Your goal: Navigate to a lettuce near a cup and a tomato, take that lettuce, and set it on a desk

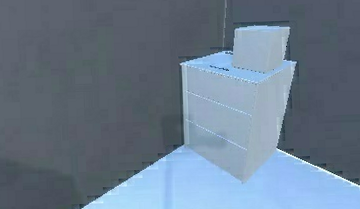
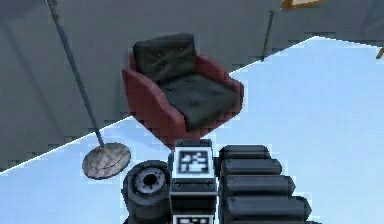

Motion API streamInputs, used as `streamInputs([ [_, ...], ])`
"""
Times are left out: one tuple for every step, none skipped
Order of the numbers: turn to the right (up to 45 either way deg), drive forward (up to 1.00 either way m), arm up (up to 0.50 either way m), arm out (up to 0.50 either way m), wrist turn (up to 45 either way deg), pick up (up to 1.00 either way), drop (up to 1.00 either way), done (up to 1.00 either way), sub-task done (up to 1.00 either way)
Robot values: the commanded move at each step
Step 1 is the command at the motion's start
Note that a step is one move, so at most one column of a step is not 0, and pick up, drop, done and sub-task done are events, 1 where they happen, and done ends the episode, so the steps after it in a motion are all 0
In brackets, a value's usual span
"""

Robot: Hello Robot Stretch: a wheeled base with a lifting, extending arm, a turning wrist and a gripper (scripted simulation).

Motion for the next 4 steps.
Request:
streamInputs([
  [0.0,0.40,0.00,0.00,0.0,0.00,0.00,0.00,0.00],
  [-45.0,0.00,0.00,0.00,0.0,0.00,0.00,0.00,0.00],
  [-45.0,0.00,0.00,0.00,0.0,0.00,0.00,0.00,0.00],
  [-27.0,0.00,0.00,0.00,0.0,0.00,0.00,0.00,0.00],
])
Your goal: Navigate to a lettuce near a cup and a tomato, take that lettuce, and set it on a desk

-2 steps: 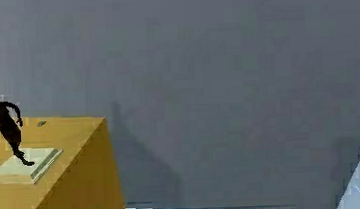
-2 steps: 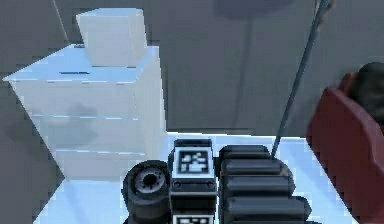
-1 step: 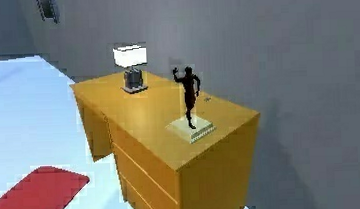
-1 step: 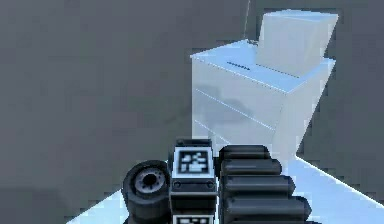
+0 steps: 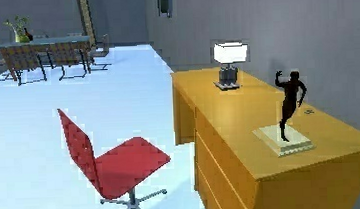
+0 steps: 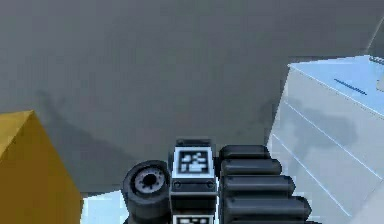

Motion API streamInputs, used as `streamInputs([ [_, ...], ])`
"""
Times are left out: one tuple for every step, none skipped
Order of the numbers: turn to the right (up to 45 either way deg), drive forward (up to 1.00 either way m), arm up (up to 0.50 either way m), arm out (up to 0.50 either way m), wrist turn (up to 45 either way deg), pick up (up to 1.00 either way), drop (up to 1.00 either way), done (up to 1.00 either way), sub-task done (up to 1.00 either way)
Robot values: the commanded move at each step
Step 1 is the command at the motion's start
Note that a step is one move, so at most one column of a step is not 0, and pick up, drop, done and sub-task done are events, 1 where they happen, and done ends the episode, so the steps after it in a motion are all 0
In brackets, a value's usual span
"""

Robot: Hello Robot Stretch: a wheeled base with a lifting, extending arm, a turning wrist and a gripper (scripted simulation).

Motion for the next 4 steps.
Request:
streamInputs([
  [0.0,0.20,0.00,0.00,0.0,0.00,0.00,0.00,0.00],
  [-45.0,0.00,0.00,0.00,0.0,0.00,0.00,0.00,0.00],
  [-33.0,0.00,0.00,0.00,0.0,0.00,0.00,0.00,0.00],
  [45.0,0.00,0.00,0.00,0.0,0.00,0.00,0.00,0.00],
])
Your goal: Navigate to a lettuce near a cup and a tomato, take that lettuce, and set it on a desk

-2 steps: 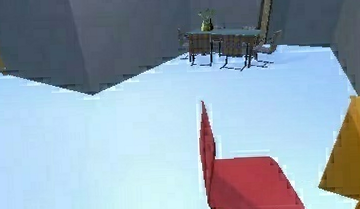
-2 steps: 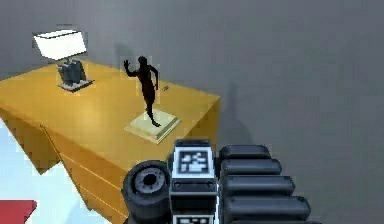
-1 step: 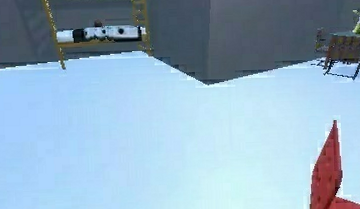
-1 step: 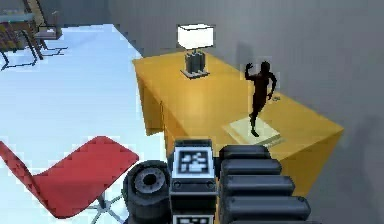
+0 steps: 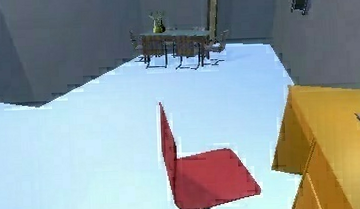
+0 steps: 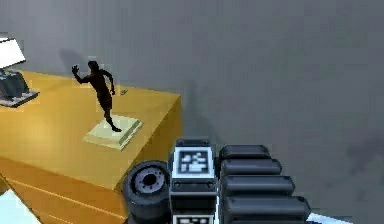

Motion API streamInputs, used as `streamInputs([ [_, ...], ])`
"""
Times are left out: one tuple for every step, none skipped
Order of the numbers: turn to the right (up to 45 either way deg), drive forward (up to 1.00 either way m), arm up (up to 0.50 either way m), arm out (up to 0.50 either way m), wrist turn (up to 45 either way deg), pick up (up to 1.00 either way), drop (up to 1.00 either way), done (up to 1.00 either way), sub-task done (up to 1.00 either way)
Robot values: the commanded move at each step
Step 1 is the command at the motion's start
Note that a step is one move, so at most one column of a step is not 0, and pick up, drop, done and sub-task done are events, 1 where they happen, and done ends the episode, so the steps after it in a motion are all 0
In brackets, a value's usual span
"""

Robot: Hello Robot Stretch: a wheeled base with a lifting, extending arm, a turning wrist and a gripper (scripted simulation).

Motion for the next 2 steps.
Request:
streamInputs([
  [24.0,0.00,0.00,0.00,0.0,0.00,0.00,0.00,0.00],
  [-45.0,0.00,0.00,0.00,0.0,0.00,0.00,0.00,0.00],
])
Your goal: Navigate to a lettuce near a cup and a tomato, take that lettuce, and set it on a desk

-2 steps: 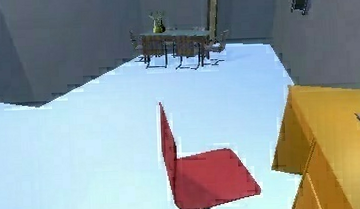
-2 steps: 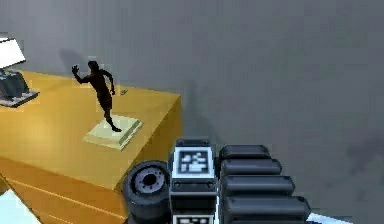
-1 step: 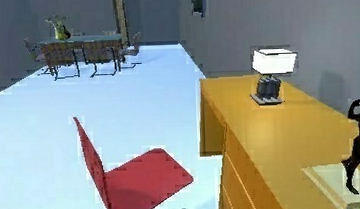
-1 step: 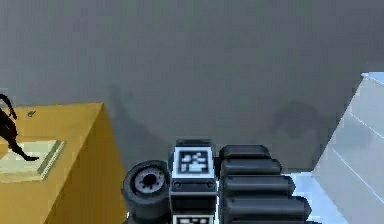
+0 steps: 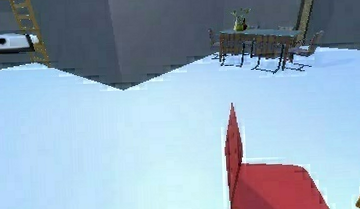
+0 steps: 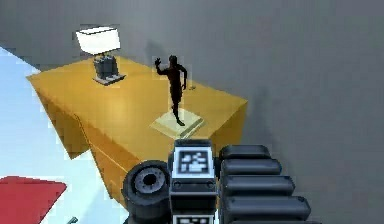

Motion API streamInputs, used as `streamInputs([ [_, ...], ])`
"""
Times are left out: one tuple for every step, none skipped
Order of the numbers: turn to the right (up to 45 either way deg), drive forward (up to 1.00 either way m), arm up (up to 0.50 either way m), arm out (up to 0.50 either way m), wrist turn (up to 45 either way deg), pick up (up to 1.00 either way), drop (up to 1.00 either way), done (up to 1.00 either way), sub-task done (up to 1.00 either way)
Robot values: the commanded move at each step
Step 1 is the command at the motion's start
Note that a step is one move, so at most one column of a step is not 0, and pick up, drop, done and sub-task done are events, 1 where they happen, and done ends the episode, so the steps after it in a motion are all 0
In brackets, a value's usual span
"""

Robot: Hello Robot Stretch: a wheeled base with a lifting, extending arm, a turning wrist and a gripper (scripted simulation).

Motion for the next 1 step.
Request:
streamInputs([
  [-21.0,0.00,0.00,0.00,0.0,0.00,0.00,0.00,0.00],
])
